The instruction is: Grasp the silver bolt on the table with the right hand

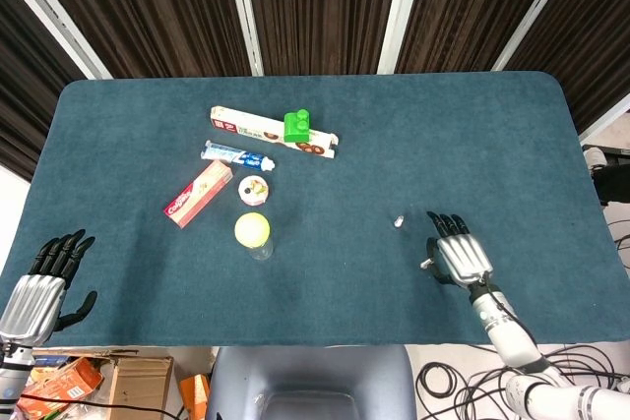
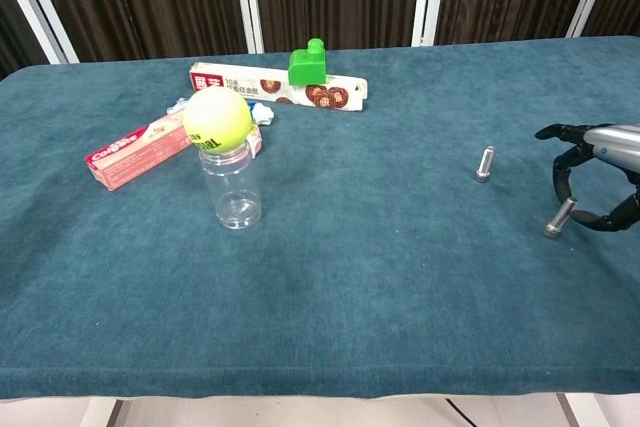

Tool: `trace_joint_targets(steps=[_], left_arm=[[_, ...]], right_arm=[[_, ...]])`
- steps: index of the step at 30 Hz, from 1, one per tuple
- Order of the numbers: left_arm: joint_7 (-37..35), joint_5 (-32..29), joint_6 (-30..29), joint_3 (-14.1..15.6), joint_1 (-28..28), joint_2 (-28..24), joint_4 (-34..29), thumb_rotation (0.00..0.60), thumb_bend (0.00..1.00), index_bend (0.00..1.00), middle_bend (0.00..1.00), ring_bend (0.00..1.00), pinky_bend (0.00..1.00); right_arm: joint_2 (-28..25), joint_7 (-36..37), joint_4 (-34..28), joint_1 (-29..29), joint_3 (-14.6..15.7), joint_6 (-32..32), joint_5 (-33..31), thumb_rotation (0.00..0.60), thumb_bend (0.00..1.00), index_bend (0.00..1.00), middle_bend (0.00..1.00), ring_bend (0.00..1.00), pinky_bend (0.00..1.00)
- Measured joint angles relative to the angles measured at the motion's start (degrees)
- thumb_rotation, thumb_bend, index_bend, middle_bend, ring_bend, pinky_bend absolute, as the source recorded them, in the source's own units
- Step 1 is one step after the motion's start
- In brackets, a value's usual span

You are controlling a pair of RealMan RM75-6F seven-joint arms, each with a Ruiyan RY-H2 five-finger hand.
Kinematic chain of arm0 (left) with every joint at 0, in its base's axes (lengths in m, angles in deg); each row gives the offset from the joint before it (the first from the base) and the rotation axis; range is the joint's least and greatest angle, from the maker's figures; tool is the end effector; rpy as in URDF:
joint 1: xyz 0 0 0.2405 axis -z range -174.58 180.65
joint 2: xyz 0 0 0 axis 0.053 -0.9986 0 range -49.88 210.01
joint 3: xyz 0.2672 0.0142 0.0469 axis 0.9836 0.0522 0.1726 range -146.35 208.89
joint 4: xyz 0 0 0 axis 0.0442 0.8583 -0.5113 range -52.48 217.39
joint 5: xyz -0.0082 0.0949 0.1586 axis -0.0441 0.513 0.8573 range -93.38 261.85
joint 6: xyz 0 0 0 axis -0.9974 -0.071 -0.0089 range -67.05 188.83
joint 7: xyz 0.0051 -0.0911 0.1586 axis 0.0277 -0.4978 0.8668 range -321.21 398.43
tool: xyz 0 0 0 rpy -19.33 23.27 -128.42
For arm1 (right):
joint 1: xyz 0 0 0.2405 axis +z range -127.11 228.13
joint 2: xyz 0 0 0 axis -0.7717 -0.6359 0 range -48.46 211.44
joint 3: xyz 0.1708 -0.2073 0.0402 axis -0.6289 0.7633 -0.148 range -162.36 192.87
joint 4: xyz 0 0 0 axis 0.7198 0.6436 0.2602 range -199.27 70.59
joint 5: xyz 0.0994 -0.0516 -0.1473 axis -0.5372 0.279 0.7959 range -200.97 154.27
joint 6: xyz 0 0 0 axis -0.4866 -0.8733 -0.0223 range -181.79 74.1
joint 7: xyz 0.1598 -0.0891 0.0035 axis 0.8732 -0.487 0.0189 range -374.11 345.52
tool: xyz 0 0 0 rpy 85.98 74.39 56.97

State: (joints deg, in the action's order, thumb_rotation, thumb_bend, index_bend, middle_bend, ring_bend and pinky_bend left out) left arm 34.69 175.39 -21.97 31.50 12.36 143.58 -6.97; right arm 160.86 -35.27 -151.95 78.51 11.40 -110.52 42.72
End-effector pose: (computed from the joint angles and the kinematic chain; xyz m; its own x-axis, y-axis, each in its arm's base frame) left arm -0.3010 0.2325 0.1743 0.4073 0.0642 0.9110 0.9053 -0.1601 -0.3934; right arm -0.2699 -0.3229 0.0362 0.5273 -0.3547 0.7721 -0.8495 -0.2012 0.4877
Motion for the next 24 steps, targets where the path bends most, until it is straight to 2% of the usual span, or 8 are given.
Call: trace_joint_targets(steps=[12, 19, 23, 24], left_arm=[[-0.29, 0.22, -0.34, 0.04, -0.13, -0.13, -0.01, 0.600, 0.38, 0.00, 0.00, 0.00, 0.07], [-0.29, 0.28, -0.46, 0.06, -0.21, -0.14, 0.00, 0.600, 0.38, 0.00, 0.00, 0.00, 0.08], [-0.26, 0.17, -0.63, 0.04, -0.34, -0.20, -0.05, 0.600, 0.38, 0.00, 0.00, 0.00, 0.07], [-0.24, 0.16, -0.78, 0.03, -0.41, -0.22, -0.06, 0.600, 0.38, 0.00, 0.00, 0.00, 0.07]], right_arm=[[-0.14, -0.65, -1.26, 0.01, 0.57, -0.69, 0.60, 0.600, 0.33, 0.43, 0.00, 0.00, 0.00], [-1.55, -0.80, -2.93, -1.21, 1.18, -3.09, 1.78, 0.600, 0.33, 0.21, 0.00, 0.00, 0.00], [-2.53, -0.73, -3.94, -2.34, 1.72, -4.93, 2.84, 0.600, 0.33, 0.03, 0.00, 0.00, 0.00], [-3.04, -0.73, -4.42, -3.02, 2.06, -6.17, 3.46, 0.600, 0.33, 0.01, 0.00, 0.00, 0.00]])
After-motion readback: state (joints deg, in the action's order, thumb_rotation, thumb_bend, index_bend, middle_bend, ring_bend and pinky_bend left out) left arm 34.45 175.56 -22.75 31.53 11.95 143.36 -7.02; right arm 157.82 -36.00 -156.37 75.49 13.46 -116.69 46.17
